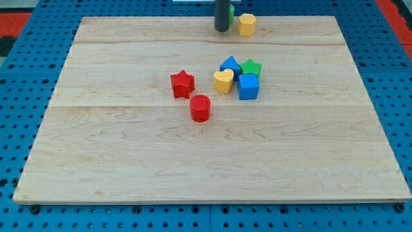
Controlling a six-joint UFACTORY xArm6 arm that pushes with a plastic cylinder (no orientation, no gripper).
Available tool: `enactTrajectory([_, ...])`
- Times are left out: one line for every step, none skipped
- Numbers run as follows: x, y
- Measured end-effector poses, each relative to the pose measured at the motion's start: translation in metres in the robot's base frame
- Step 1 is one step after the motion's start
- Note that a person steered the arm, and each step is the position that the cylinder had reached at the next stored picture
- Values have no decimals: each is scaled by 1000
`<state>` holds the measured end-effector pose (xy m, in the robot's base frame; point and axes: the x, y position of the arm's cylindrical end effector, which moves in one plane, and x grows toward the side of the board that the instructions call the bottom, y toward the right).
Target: Place the arm at the right center of the board
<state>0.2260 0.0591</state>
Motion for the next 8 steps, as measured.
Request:
enactTrajectory([-1,80])
enactTrajectory([-4,129])
enactTrajectory([33,130])
enactTrajectory([43,228])
enactTrajectory([12,284])
enactTrajectory([-33,281])
enactTrajectory([-33,281])
enactTrajectory([-34,245])
